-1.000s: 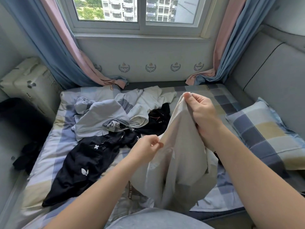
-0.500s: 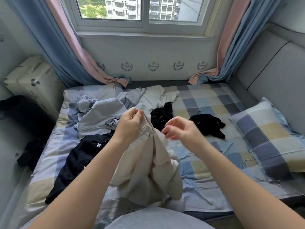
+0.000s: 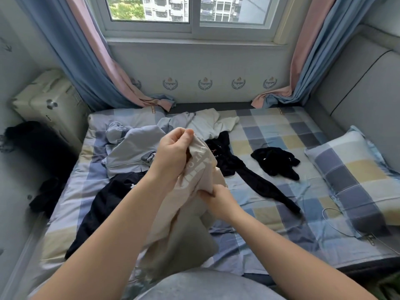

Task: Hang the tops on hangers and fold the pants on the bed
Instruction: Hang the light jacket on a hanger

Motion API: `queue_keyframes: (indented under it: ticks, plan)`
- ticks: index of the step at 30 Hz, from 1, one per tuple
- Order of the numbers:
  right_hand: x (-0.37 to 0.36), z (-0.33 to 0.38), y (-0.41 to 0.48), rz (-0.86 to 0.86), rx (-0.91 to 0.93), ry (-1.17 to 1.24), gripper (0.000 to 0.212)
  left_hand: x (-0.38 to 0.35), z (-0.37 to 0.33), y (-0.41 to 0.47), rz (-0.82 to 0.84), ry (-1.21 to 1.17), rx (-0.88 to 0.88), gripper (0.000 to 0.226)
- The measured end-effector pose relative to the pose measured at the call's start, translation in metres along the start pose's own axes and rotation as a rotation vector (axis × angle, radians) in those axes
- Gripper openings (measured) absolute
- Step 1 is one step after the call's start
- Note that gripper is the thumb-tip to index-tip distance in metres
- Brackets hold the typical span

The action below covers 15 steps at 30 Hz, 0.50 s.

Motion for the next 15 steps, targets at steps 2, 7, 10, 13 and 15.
queue_keyframes:
  ticks: [2, 7, 10, 13, 15]
  plan:
    - [0.012, -0.016, 0.003, -0.068, -0.021, -0.028, 0.044, 0.011, 0.000, 0.002, -0.071, -0.026, 0.013, 0.029]
    - [0.074, -0.051, 0.006, -0.269, -0.109, -0.137, 0.043, 0.040, 0.016, 0.003, -0.248, 0.039, 0.088, 0.013]
    - [0.110, -0.059, 0.004, -0.359, -0.166, -0.119, 0.044, 0.043, 0.034, 0.001, -0.226, 0.143, 0.177, 0.009]
    - [0.129, -0.055, 0.004, -0.411, -0.176, -0.031, 0.048, 0.029, 0.053, -0.005, -0.095, 0.186, 0.284, 0.006]
    - [0.134, -0.049, 0.002, -0.434, -0.165, 0.046, 0.049, 0.020, 0.065, -0.009, -0.011, 0.224, 0.343, 0.005]
Point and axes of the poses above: each hand's wrist, its own y-axis towards the middle knuckle, its own x-axis out of the back of the hand, z = x × y, the point moved 5 cm from there along y, towards the middle knuckle, and after that the axes turned 14 degrees about -y, right-handed, at the moved point
